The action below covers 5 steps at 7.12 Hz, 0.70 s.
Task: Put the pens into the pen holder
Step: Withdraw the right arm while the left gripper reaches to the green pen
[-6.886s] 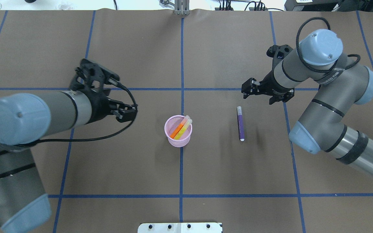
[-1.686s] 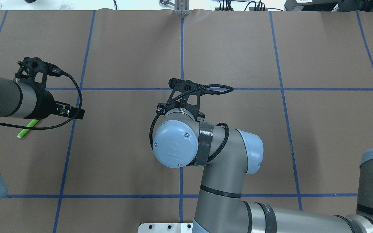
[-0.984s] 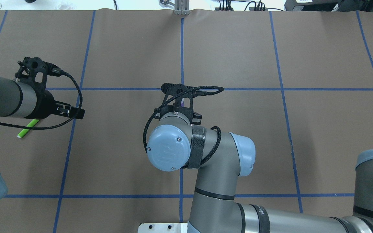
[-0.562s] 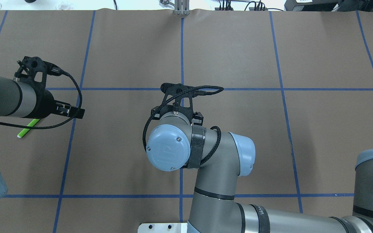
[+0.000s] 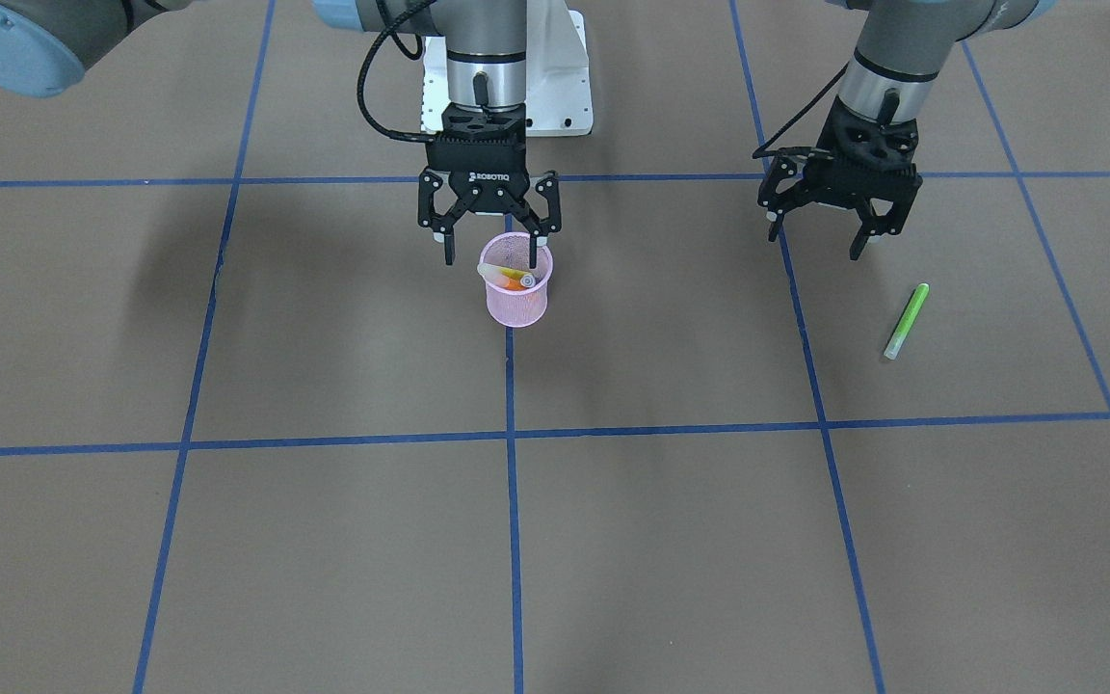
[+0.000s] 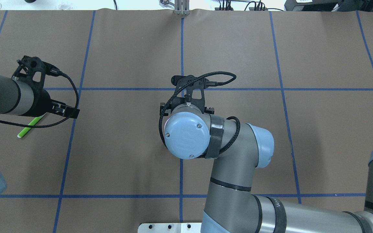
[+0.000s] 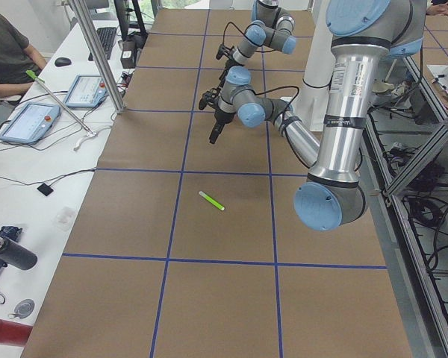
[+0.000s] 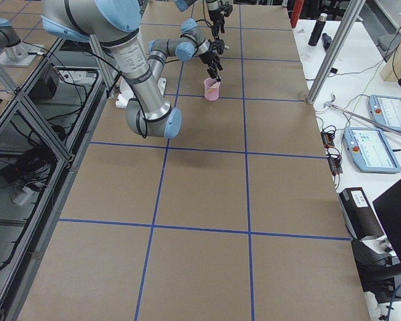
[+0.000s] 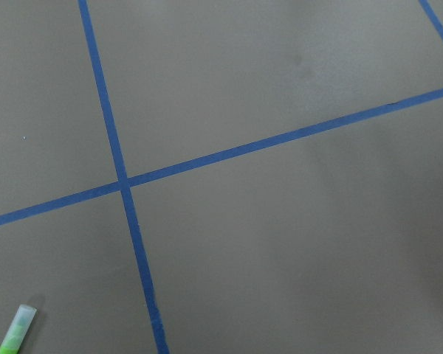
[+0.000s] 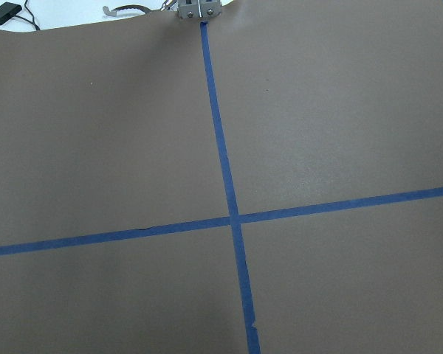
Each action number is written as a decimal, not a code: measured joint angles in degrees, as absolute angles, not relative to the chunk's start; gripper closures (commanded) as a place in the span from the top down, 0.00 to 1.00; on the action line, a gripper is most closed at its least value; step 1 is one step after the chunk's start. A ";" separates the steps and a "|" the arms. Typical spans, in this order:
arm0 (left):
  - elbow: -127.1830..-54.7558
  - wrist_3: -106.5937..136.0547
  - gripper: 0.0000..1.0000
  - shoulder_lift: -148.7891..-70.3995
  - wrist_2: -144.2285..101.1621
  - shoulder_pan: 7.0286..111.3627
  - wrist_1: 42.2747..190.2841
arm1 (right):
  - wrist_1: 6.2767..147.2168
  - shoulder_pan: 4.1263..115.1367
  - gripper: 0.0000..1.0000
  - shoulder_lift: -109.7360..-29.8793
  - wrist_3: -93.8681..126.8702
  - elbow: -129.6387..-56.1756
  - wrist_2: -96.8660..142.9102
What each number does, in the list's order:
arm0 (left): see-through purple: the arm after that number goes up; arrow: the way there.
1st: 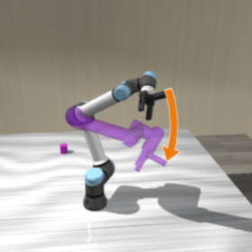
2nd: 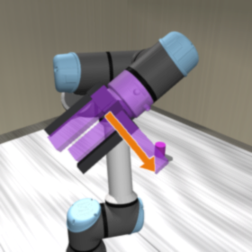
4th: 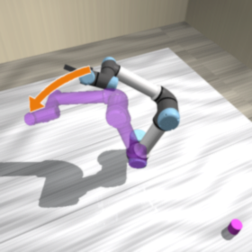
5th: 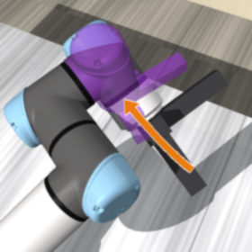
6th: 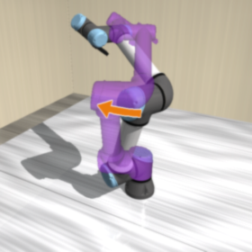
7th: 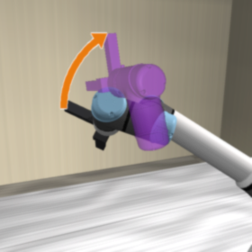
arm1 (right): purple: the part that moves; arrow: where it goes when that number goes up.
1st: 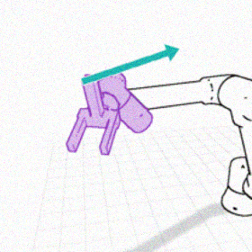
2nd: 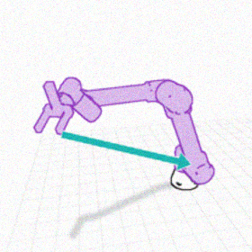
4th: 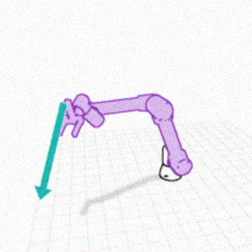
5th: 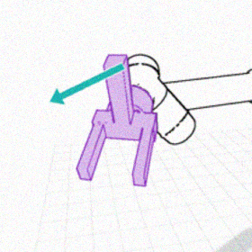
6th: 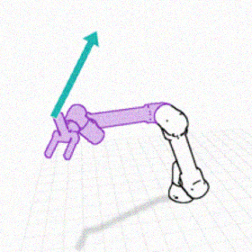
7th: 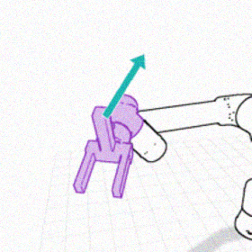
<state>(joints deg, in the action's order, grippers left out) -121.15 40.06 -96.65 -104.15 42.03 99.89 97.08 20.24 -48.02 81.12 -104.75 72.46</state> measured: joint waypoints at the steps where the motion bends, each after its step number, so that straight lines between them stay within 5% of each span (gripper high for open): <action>1: -120.47 34.65 0.99 -95.02 -104.24 43.75 99.78 | 96.99 21.51 1.00 -50.64 80.18 -107.56 74.08; 5: -110.50 9.69 0.99 -93.53 -115.67 53.54 100.14 | 96.96 27.19 1.00 -63.23 77.45 -118.97 81.98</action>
<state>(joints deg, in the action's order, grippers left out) -110.50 9.69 -93.53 -115.67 53.54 100.14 96.96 27.19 -63.23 77.45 -118.97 81.98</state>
